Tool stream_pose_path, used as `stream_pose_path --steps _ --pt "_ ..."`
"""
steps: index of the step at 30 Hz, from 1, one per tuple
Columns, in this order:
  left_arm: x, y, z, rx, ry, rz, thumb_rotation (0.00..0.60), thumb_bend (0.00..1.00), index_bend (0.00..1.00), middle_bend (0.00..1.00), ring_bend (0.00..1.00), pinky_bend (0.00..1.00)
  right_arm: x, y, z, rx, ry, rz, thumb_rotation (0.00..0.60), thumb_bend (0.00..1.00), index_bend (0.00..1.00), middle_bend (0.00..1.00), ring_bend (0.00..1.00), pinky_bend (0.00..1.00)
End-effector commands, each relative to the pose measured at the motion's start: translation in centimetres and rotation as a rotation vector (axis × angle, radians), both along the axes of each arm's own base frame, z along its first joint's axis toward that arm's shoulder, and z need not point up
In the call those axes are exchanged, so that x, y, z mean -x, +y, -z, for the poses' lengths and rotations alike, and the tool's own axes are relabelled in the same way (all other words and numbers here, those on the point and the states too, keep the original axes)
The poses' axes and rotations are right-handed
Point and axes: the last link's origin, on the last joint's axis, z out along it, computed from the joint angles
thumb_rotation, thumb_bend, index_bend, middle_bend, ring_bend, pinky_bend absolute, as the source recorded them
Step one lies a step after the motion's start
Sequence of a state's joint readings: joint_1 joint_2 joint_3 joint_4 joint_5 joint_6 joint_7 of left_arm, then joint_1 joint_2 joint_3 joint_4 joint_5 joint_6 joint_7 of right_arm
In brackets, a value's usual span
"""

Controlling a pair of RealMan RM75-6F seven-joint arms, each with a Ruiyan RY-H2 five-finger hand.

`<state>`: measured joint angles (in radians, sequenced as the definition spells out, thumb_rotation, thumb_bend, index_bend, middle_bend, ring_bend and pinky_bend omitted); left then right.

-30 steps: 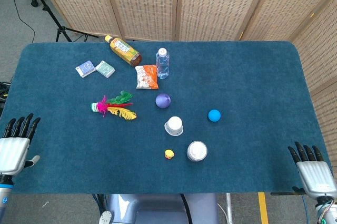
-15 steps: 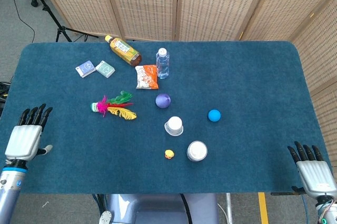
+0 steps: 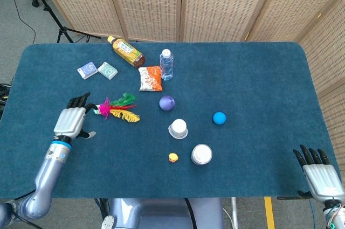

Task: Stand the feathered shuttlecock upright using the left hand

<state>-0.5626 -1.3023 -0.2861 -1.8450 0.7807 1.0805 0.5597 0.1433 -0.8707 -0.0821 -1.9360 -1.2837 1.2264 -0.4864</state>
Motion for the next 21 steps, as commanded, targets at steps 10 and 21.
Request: stream_pose_path --steps 10,21 --pt "-3.0 4.1 4.4 -0.031 -0.010 0.000 0.600 0.17 0.37 0.00 0.00 0.00 0.3 -0.2 -0.2 -0.004 -0.034 0.014 0.600 0.00 0.00 0.00 0.00 0.00" --pt "-3.3 5.0 8.0 -0.046 -0.062 -0.001 0.600 0.26 0.44 0.00 0.00 0.00 0.6 -0.4 -0.7 0.009 -0.056 0.022 0.600 0.00 0.00 0.00 0.00 0.00"
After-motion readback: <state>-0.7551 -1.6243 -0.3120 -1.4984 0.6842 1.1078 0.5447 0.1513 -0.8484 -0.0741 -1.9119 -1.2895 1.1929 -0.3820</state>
